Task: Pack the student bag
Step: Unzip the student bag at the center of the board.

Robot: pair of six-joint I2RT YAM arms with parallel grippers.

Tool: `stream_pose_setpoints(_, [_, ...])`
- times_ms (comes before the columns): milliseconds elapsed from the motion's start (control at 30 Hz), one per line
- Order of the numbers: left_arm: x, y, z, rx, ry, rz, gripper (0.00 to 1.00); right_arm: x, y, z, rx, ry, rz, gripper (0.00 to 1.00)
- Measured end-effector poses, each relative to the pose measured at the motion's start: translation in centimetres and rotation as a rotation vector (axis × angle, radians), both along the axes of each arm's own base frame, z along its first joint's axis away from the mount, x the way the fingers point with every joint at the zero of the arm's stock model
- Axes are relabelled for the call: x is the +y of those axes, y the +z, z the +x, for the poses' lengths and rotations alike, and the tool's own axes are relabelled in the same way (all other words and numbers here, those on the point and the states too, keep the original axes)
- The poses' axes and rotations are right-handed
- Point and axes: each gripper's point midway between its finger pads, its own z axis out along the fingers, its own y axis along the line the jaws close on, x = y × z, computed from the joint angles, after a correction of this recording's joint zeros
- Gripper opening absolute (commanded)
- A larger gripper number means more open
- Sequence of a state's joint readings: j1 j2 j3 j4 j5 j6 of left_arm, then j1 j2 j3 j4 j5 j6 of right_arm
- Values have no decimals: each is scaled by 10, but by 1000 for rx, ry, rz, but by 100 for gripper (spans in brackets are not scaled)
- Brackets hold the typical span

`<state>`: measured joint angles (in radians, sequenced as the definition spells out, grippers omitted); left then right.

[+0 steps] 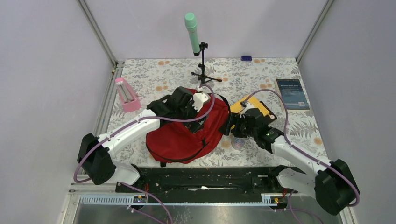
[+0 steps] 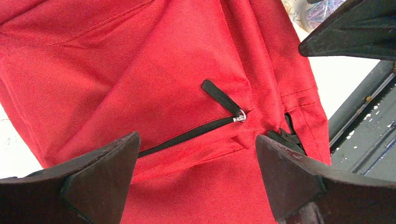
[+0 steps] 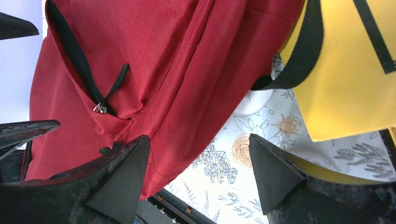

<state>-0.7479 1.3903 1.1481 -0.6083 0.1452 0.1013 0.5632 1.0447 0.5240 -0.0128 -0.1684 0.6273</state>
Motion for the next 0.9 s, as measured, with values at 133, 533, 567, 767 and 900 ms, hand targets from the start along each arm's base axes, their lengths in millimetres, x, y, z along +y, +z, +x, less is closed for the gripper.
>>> stream_pose_setpoints(133, [3,-1,3,-17,4,19,98,8,-9,7,16,4,-6,72])
stream_pose_setpoints(533, [12,2,-6,-98,-83,54,98,15,25,55,-131,1,-109,0])
stream_pose_setpoints(567, [13,3,-7,-108,-92,49,98,14,31,57,-153,9,-118,0])
stream_pose_setpoints(767, [11,9,-5,-151,-116,32,98,10,53,62,-265,87,-195,0])
stream_pose_setpoints(900, [7,8,-4,-168,-135,15,98,13,57,54,-301,179,-210,0])
